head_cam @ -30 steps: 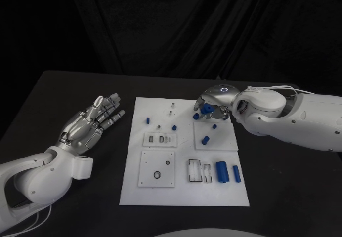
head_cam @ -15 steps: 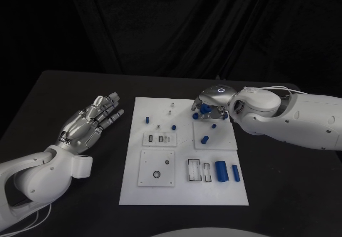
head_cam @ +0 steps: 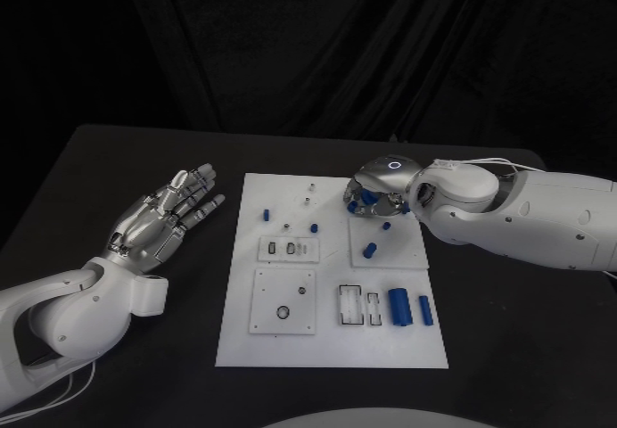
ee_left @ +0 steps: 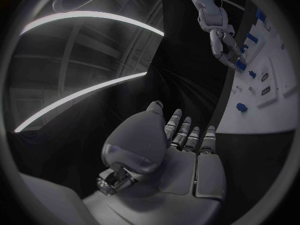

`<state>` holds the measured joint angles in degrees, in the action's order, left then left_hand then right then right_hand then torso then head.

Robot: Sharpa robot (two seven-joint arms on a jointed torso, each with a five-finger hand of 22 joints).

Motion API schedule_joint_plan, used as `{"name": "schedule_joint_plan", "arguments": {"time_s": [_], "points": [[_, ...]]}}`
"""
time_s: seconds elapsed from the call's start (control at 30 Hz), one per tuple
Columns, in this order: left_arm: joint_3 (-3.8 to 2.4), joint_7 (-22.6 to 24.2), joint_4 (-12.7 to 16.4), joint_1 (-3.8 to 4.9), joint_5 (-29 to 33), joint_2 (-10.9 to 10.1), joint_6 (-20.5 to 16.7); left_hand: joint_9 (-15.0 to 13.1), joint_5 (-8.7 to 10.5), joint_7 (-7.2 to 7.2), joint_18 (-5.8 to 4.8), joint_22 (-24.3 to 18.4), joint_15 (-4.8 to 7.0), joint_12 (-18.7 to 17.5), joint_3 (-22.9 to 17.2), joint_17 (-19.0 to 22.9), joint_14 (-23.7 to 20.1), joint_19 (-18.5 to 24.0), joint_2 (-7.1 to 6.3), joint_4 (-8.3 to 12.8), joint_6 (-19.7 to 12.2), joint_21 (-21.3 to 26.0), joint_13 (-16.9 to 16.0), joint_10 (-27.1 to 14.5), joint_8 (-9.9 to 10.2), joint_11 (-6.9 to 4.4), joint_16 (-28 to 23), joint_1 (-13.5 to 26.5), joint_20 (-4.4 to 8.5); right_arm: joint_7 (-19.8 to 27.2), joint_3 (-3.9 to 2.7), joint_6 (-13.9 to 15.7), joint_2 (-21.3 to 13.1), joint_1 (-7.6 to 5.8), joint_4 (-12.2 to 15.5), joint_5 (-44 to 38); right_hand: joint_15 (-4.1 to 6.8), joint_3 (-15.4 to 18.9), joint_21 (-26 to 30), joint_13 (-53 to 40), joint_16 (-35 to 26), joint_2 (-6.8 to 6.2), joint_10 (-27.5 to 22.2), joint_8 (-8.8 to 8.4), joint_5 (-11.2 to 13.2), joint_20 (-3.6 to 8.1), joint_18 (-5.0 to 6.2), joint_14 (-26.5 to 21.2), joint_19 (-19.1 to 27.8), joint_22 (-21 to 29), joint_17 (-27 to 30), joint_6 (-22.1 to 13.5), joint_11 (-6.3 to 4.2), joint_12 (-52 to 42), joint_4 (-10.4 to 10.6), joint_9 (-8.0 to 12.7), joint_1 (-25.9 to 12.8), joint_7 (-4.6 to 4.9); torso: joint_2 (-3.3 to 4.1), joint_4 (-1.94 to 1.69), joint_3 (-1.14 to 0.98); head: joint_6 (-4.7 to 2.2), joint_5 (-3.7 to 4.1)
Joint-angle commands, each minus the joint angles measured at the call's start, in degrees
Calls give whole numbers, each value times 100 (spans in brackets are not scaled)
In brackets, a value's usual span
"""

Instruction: Assemble the parts on the task board

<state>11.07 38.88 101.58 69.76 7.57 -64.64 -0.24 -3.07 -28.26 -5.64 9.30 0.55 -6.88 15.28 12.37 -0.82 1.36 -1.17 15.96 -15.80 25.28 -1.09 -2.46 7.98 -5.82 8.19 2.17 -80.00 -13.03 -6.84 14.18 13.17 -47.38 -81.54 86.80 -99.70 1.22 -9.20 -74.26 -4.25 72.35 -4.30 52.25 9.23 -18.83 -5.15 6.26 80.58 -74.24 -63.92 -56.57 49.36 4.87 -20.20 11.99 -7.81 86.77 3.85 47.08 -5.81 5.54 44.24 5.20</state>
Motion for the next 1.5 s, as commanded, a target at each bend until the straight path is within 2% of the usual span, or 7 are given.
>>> {"name": "schedule_joint_plan", "arguments": {"time_s": [0.03, 0.33, 0.63, 0.87, 1.1, 1.33, 1.5], "points": [[-4, 571, -10, 13, 17, 17, 123, 1, -28, -20, 91, 5, -46, 13, -36, -1, 7, -2, -13, -4, -5, 24, 8, -26, 17, 19, 17, -61, -57, 85, -3, 106, 25, 33, -27, -50, 5, -70, -33, -2, 30, -38, 125, 58, -35, 10, -64, 48, -54, -47, -29, 113, -17, -43, 12, -46, -17, 12, -5, 5, 0, 17, -5], [0, 541, -56, 12, 17, 28, 144, 0, -64, -26, 91, 7, -56, 15, -47, -3, 9, -5, -18, 7, -6, 21, 8, -33, 17, 28, 24, -87, -68, 154, -3, 154, 64, 86, -74, -50, 73, -347, -116, 2, 81, -28, 709, 384, -171, 65, -85, 112, -128, -222, -134, 753, -142, -34, -39, -364, 39, 71, -5, 6, -2, -45, -50], [6, 534, -110, 12, 17, 41, 170, 2, -72, -28, 92, 8, -59, 9, -50, -4, 10, -8, -19, 10, -18, 19, 9, -38, 20, 30, 27, -95, -73, 185, -4, 321, 68, 93, -95, -49, 137, -432, -204, 10, 120, -2, 1075, 622, -269, 132, -118, 175, -222, -398, -227, 1041, -234, 54, -135, -685, 17, 80, -13, 5, 0, -20, -53], [11, 524, -131, 11, -42, 57, 216, 1, -84, -30, 92, 9, -68, 12, -58, -5, 13, -10, -19, 15, -13, 18, 9, -41, 19, 37, 32, -109, -81, 179, -7, 669, 78, 33, -56, 170, 98, -461, -290, 18, 186, -14, 1259, 694, -294, 117, -151, 248, -317, -551, -352, 1078, -262, 139, -183, -857, -7, 104, -17, 9, 1, 11, -132], [13, 501, -136, 11, -85, 48, 226, -1, -89, -42, 93, 16, -101, 28, -70, -10, 25, -25, -20, 17, -3, 8, 7, -39, 15, 65, 52, -133, -112, 145, -10, 744, 182, -191, -39, 282, 69, -480, -344, 19, 218, -23, 1356, 719, -287, 91, -169, 285, -375, -642, -407, 1089, -252, 185, -207, -937, -13, 122, -15, 9, 1, 83, -215], [13, 493, -125, 11, -94, 87, 244, -2, -89, -47, 93, 17, -120, 35, -73, -14, 34, -30, -21, 14, 6, 4, 7, -38, 12, 77, 64, -139, -130, 183, -17, 702, 523, -279, -293, 361, 67, -488, -370, 23, 225, -26, 1380, 714, -246, 84, -177, 295, -402, -687, -422, 1072, -251, 217, -213, -966, -20, 125, -20, -23, 12, 115, -249], [13, 475, -98, 12, -95, 96, 256, -2, -89, -47, 93, 17, -120, 35, -73, -14, 34, -30, -21, 14, 6, 4, 7, -38, 12, 77, 64, -139, -130, 209, -31, 645, 845, -295, -601, 412, 59, -500, -377, 28, 227, -26, 1389, 701, -193, 78, -179, 302, -409, -703, -429, 1048, -241, 260, -219, -992, -27, 136, -14, 9, 14, 134, -314]]}}
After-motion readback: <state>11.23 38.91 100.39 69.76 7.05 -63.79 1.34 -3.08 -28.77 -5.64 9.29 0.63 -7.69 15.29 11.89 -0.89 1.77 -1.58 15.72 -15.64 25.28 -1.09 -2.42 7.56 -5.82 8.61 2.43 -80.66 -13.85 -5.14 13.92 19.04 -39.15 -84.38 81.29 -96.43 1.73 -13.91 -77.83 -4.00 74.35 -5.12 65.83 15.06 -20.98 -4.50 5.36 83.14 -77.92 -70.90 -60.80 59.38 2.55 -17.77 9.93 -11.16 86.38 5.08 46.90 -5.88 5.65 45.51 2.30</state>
